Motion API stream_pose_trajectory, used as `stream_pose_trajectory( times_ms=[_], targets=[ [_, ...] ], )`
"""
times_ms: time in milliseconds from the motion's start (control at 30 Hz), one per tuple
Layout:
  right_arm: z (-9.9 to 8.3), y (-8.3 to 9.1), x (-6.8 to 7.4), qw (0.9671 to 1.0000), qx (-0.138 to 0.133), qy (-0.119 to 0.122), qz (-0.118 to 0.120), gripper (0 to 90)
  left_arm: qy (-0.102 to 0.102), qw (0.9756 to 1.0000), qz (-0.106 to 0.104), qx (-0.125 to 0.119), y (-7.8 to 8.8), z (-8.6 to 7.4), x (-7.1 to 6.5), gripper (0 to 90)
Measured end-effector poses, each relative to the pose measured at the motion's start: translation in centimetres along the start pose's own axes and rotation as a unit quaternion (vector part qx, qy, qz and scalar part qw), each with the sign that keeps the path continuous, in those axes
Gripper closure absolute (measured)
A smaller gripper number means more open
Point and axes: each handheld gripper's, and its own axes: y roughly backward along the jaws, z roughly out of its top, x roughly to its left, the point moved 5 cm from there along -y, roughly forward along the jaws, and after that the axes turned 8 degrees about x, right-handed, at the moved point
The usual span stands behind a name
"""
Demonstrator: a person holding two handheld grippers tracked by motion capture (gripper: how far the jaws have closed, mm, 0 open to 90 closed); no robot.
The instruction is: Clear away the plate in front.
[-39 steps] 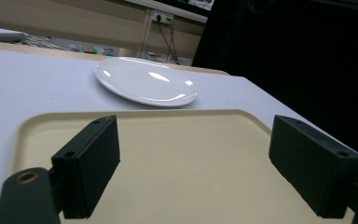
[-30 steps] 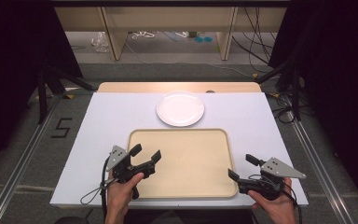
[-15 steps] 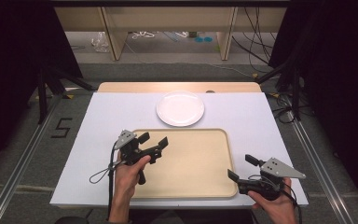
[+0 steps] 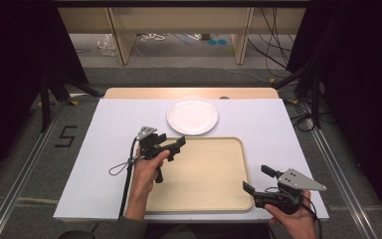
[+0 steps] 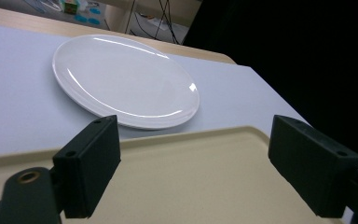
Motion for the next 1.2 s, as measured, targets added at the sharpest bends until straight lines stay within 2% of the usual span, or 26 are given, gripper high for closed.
stream_pose_trajectory(
  times_ms=[33, 67, 100, 133, 233, 267, 300, 433, 467, 500, 600, 700, 733, 833, 900, 967, 1033, 1100, 1133, 1167, 1200],
  targets=[
    [0.0, 0.0, 0.0, 1.0, 0.0, 0.0, 0.0, 15.7, 0.006, 1.0, -0.006, 0.0, -0.2, 0.1, 0.1, 16.4],
    [0.0, 0.0, 0.0, 1.0, 0.001, -0.001, 0.001, 15.7, 0.001, 1.0, -0.002, 0.003, -0.4, 0.2, 0.3, 16.4],
    [-0.1, 0.1, 0.2, 0.9999, 0.008, -0.014, 0.007, 15.7, -0.001, 1.0, 0.008, 0.002, -0.5, 0.4, 0.5, 16.4],
    [0.1, -0.1, 0.0, 0.9999, -0.01, -0.001, 0.005, 15.7, 0.005, 1.0, 0.005, 0.001, -0.7, 0.6, 0.7, 16.4],
    [0.0, 0.0, 0.0, 1.0, 0.0, 0.0, 0.002, 15.7, 0.014, 0.9999, 0.007, 0.002, -1.1, 0.9, 1.2, 16.4],
    [0.0, -0.1, 0.0, 1.0, -0.008, 0.0, 0.005, 15.7, 0.022, 0.9997, 0.008, 0.001, -1.2, 1.1, 1.4, 16.4],
    [-0.1, 0.0, 0.1, 1.0, 0.006, -0.006, 0.004, 15.7, 0.027, 0.9996, 0.005, 0.0, -1.4, 1.2, 1.5, 16.4],
    [0.0, -0.1, 0.3, 0.9998, 0.001, -0.011, 0.014, 15.7, 0.045, 0.9989, 0.006, 0.004, -2.1, 1.6, 2.1, 16.5],
    [0.0, -0.1, 0.2, 0.9999, 0.001, -0.01, 0.014, 15.7, 0.059, 0.9982, -0.004, 0.004, -2.4, 1.6, 2.2, 16.6],
    [0.0, -0.1, 0.3, 0.9998, 0.001, -0.012, 0.016, 15.7, 0.064, 0.9979, -0.006, 0.006, -2.6, 1.6, 2.3, 17.2],
    [0.0, -0.1, 0.3, 0.9998, 0.001, -0.01, 0.015, 15.7, 0.066, 0.9977, 0.004, 0.016, -3.2, 1.4, 2.7, 17.2],
    [-0.1, -0.1, 0.3, 0.9998, 0.001, -0.01, 0.017, 15.8, 0.072, 0.9973, 0.004, 0.017, -3.6, 1.5, 2.9, 17.2],
    [0.0, -0.1, 0.1, 0.9999, -0.008, 0.0, 0.009, 15.8, 0.07, 0.9973, 0.009, 0.019, -3.6, 1.5, 3.0, 17.2],
    [-0.1, -0.2, 0.4, 0.9998, 0.001, -0.007, 0.018, 15.8, 0.091, 0.9957, -0.003, 0.016, -4.0, 1.9, 3.1, 17.4],
    [-0.1, -0.2, 0.5, 0.9998, 0.006, 0.001, 0.02, 15.8, 0.093, 0.9955, 0.001, 0.018, -4.2, 2.1, 3.3, 18.0],
    [0.0, -0.2, 0.5, 0.9999, -0.002, 0.0, 0.014, 15.8, 0.102, 0.9946, 0.001, 0.018, -4.5, 2.3, 3.4, 17.9],
    [0.0, -0.1, 0.4, 0.9999, -0.001, -0.002, 0.015, 15.8, 0.114, 0.9933, -0.008, 0.016, -4.7, 2.4, 3.5, 18.3],
    [0.0, 0.0, 0.3, 0.9999, 0.001, -0.001, 0.015, 15.8, 0.116, 0.993, -0.008, 0.016, -4.8, 2.6, 3.6, 18.4],
    [0.1, -0.1, 0.4, 0.9997, -0.01, -0.004, 0.023, 15.8, 0.122, 0.9925, -0.004, 0.014, -5.0, 2.7, 3.7, 18.4],
    [0.0, 0.2, 0.2, 0.9999, 0.005, -0.005, 0.01, 15.8, 0.125, 0.992, -0.007, 0.014, -5.0, 2.8, 3.8, 18.4],
    [0.0, 0.2, 0.2, 0.9999, 0.004, -0.005, 0.011, 15.8, 0.135, 0.9907, -0.011, 0.014, -5.1, 2.9, 3.8, 18.4]
  ],
)
